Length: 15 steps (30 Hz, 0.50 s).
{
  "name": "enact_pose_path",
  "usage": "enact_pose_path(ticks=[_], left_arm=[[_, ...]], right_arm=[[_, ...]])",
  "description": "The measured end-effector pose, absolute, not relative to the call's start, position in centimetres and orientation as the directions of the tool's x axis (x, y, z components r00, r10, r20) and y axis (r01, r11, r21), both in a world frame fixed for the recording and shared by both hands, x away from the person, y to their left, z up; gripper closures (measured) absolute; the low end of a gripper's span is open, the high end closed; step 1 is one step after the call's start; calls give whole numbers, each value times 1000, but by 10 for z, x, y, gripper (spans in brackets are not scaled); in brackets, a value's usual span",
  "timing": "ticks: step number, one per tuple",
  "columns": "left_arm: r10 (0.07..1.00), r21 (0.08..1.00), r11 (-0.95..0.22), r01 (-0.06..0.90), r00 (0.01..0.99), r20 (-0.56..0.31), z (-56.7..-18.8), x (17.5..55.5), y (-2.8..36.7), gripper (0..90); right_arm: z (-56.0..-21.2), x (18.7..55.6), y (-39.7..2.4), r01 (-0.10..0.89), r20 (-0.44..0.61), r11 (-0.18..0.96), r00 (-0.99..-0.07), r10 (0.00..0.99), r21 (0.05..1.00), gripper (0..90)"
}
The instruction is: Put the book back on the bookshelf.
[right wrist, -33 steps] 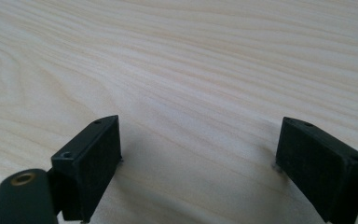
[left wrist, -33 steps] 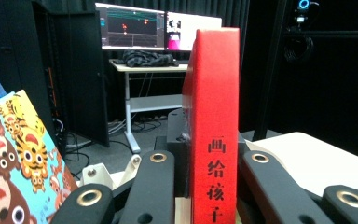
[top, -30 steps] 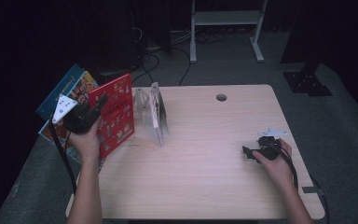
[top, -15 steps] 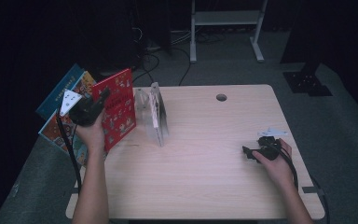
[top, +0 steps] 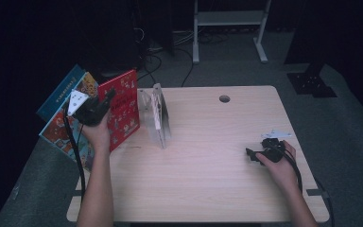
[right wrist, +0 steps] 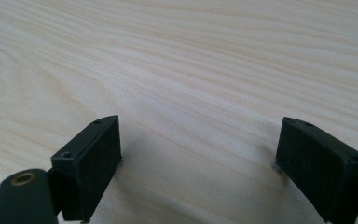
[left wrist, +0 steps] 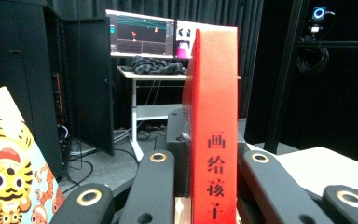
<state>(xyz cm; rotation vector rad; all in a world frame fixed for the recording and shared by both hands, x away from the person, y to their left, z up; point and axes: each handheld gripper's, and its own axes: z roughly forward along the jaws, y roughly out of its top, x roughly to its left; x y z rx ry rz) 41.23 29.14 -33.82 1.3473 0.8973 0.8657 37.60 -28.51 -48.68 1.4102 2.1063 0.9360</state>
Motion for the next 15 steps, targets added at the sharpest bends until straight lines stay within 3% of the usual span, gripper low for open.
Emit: enact_pose_path(ticks=[15], left_arm=[[915, 999, 44, 22, 401, -50, -348, 404, 298, 799]], right_arm=[[-487, 375, -285, 628, 13, 252, -384, 923, 736, 129]])
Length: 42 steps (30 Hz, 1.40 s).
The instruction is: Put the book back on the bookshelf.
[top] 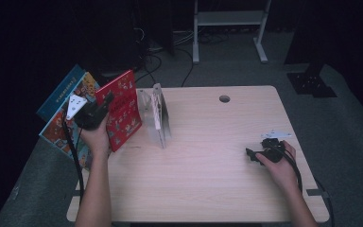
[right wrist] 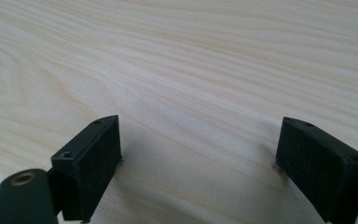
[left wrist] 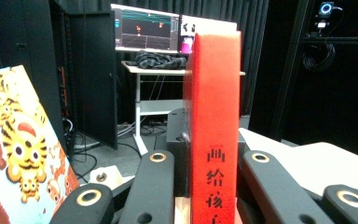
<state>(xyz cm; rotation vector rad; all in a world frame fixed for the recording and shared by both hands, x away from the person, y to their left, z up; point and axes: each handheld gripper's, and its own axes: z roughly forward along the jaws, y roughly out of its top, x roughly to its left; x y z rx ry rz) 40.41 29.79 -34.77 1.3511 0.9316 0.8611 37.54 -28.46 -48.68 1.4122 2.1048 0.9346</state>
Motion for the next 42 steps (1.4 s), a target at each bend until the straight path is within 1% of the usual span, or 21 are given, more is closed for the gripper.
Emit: enact_pose_path(ticks=[8, 15, 23, 25, 27, 32, 34, 42], left_arm=[[921, 998, 7, 61, 388, -30, -355, 399, 295, 797], [927, 997, 6, 82, 373, -37, -360, 397, 293, 796], [932, 991, -15, 129, 361, -33, -357, 392, 298, 765], [933, 989, -8, 145, 358, -44, -357, 391, 299, 703], [938, 988, -16, 157, 344, -39, -357, 390, 300, 667], [950, 978, -26, 208, 309, -40, -357, 385, 301, 471], [953, 976, -26, 217, 301, -41, -358, 383, 302, 444], [965, 960, -28, 277, 258, -46, -359, 373, 300, 209]], right_arm=[[-487, 375, -285, 628, 13, 251, -384, 923, 736, 129], [-487, 374, -284, 628, 12, 252, -386, 923, 737, 129], [-487, 374, -284, 627, 12, 253, -387, 922, 737, 129], [-487, 374, -284, 628, 12, 253, -387, 922, 736, 129], [-487, 374, -284, 628, 13, 253, -387, 922, 736, 129], [-487, 373, -284, 628, 13, 253, -388, 922, 736, 129], [-487, 373, -284, 627, 13, 254, -388, 922, 736, 129], [-487, 373, -284, 628, 13, 253, -388, 922, 736, 129]])
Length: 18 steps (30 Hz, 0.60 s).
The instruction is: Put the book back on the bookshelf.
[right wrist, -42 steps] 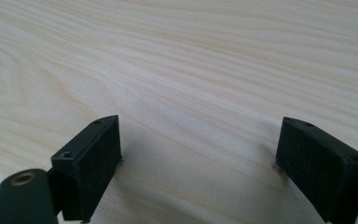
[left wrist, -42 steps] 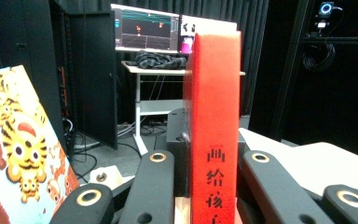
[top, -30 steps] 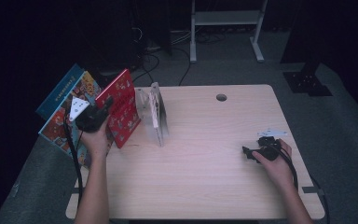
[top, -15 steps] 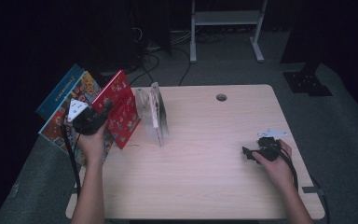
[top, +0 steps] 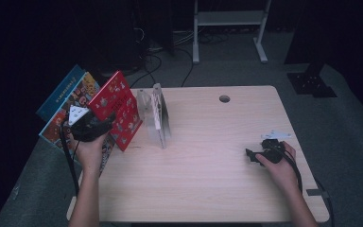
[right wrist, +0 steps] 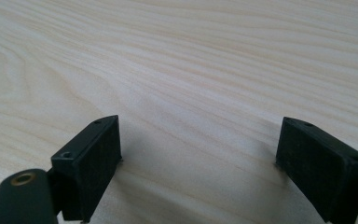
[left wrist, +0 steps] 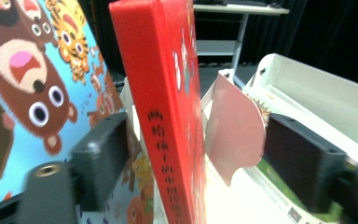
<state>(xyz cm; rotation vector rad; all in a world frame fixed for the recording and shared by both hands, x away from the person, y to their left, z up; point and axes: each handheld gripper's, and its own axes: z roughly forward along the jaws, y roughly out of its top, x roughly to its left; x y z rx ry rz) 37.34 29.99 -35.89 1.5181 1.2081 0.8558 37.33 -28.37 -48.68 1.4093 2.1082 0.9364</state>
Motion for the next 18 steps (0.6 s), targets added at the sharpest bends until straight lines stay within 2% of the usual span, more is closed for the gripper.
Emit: enact_pose_path(ticks=[12, 18], left_arm=[[965, 957, -28, 290, 259, -51, -356, 346, 295, 30], [955, 956, -39, 289, 294, -50, -358, 328, 289, 11]], right_arm=[[-487, 373, -284, 627, 12, 255, -388, 921, 736, 129], [-487, 372, -284, 627, 12, 254, -388, 922, 736, 129]])
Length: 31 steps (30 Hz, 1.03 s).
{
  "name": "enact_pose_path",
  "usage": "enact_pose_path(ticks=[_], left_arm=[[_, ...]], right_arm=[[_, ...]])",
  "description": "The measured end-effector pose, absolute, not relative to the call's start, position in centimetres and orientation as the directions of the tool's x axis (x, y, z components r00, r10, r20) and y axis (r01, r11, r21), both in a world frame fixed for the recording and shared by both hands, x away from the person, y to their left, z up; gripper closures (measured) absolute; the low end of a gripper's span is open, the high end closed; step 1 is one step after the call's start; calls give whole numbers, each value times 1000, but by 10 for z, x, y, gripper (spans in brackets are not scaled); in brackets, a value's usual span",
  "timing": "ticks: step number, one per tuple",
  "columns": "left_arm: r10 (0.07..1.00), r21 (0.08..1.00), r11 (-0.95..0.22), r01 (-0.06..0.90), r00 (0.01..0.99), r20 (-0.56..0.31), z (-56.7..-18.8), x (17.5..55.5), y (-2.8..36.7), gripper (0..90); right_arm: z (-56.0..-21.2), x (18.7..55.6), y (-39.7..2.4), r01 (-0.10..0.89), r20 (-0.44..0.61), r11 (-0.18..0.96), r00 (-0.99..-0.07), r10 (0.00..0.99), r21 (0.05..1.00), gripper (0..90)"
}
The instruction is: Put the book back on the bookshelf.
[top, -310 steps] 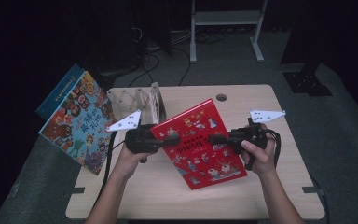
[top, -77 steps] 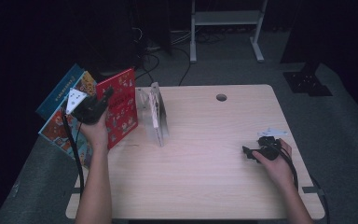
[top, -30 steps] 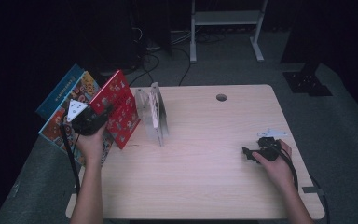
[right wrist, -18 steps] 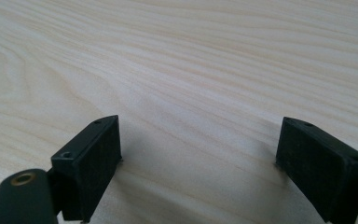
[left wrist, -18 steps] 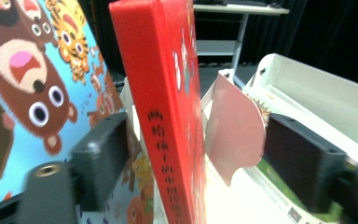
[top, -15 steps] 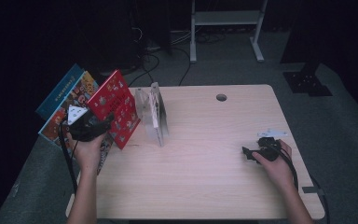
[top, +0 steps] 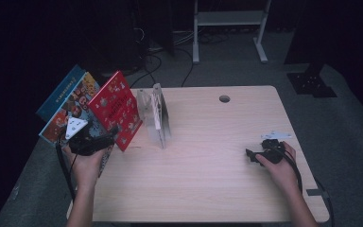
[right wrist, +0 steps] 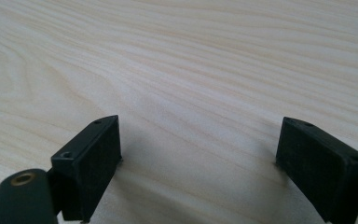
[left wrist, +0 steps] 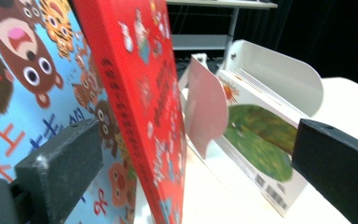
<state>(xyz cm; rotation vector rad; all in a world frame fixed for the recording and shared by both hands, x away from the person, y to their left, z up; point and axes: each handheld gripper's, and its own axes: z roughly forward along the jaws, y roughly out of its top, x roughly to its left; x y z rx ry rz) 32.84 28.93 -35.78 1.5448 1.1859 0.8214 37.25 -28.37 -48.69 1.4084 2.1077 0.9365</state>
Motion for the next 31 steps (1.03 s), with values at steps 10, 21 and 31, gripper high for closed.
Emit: enact_pose_path(ticks=[10, 21, 31], left_arm=[[932, 959, -68, 273, 361, -36, -365, 300, 278, 9], [910, 954, -95, 286, 413, -33, -382, 282, 266, 9], [889, 945, -131, 300, 458, -22, -391, 282, 249, 9]], right_arm=[[-487, 371, -284, 627, 13, 253, -387, 922, 737, 128], [-487, 371, -284, 627, 13, 253, -388, 922, 737, 128], [-487, 371, -284, 627, 12, 254, -388, 922, 737, 128]])
